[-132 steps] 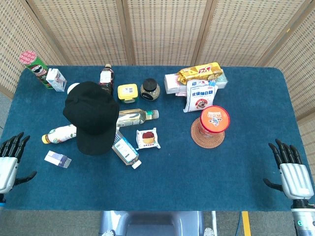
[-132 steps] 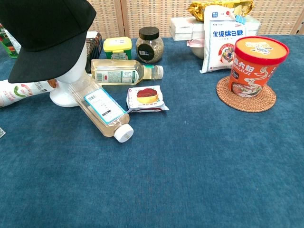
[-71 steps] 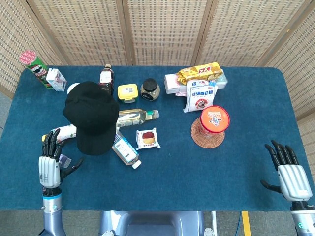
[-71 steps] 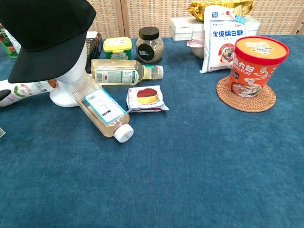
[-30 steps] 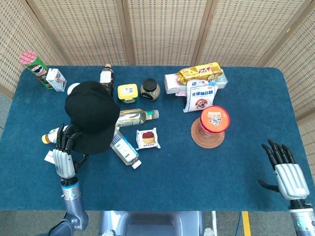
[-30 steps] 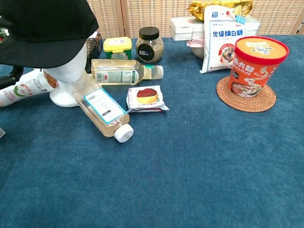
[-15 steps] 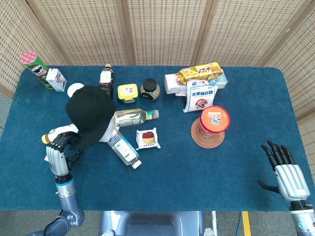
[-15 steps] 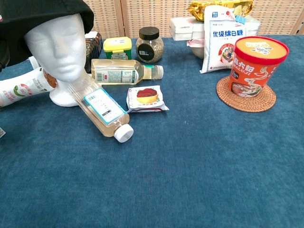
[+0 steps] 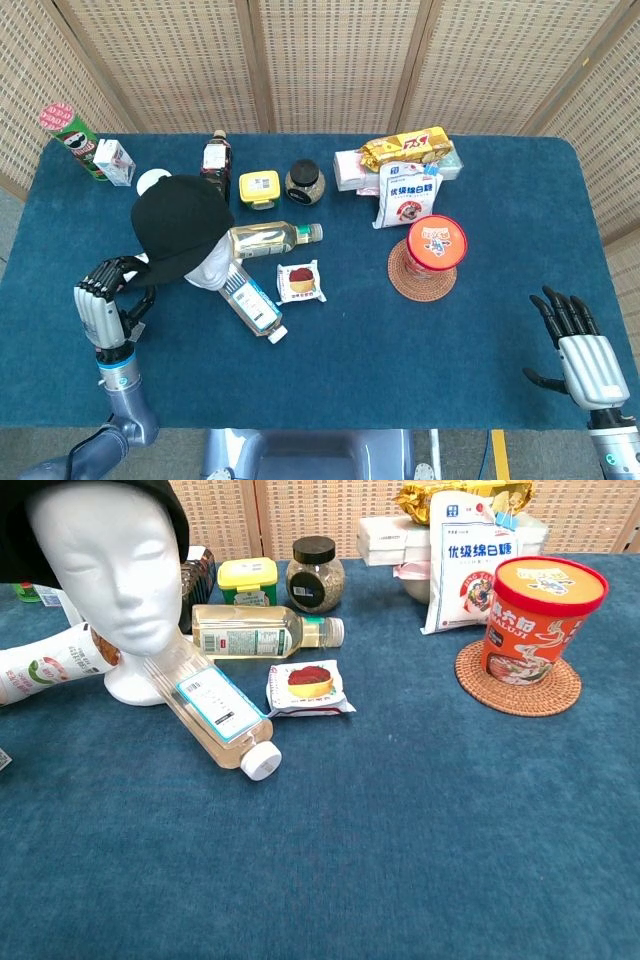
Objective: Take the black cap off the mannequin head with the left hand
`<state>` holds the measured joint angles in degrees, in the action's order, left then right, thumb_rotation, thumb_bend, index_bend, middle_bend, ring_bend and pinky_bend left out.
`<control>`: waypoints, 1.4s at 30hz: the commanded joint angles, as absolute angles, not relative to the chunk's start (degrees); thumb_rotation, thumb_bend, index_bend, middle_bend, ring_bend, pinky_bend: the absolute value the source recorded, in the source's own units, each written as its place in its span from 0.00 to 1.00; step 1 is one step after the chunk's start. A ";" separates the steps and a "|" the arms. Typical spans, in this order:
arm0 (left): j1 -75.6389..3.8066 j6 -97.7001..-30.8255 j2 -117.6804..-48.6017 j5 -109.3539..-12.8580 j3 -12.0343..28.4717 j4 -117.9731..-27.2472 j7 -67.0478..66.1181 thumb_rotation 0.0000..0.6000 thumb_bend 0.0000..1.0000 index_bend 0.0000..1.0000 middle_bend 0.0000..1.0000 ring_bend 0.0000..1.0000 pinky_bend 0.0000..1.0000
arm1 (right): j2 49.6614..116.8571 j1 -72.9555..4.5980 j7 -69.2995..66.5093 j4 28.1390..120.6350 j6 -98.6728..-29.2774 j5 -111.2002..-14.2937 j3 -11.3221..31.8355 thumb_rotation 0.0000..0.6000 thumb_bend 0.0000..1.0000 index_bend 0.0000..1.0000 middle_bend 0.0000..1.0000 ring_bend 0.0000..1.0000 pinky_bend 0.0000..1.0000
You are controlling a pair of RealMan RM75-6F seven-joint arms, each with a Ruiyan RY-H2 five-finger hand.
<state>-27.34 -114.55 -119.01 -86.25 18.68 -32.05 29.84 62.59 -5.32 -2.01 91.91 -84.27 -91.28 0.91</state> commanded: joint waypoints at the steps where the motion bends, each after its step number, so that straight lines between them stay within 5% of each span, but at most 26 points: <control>1: -27.61 -115.11 -115.95 -85.73 19.79 -34.97 28.55 1.00 0.56 0.85 0.68 0.55 0.71 | 62.59 -5.32 -1.99 91.94 -84.23 -91.30 0.86 1.00 0.00 0.01 0.00 0.00 0.00; 19: -33.60 -115.43 -98.10 -86.09 27.84 -51.08 19.14 1.00 0.57 0.85 0.68 0.55 0.71 | 62.33 -5.51 -2.28 92.34 -83.65 -90.81 0.88 1.00 0.00 0.01 0.00 0.00 0.00; 29: -38.57 -117.82 -89.82 -97.12 26.86 -66.84 2.37 1.00 0.57 0.85 0.68 0.55 0.71 | 62.30 -5.53 -2.48 92.39 -83.72 -90.96 0.84 1.00 0.00 0.01 0.00 0.00 0.00; 37: -44.98 -108.66 -89.55 -104.62 24.42 -77.56 -16.30 1.00 0.57 0.85 0.68 0.55 0.71 | 62.09 -5.58 -2.97 92.26 -83.63 -90.97 0.79 1.00 0.00 0.01 0.00 0.00 0.00; 42: -49.20 -102.34 -94.45 -104.39 23.73 -76.12 -23.07 1.00 0.56 0.85 0.68 0.55 0.71 | 61.80 -5.52 -3.82 92.12 -83.75 -90.89 0.82 1.00 0.00 0.01 0.00 0.00 0.00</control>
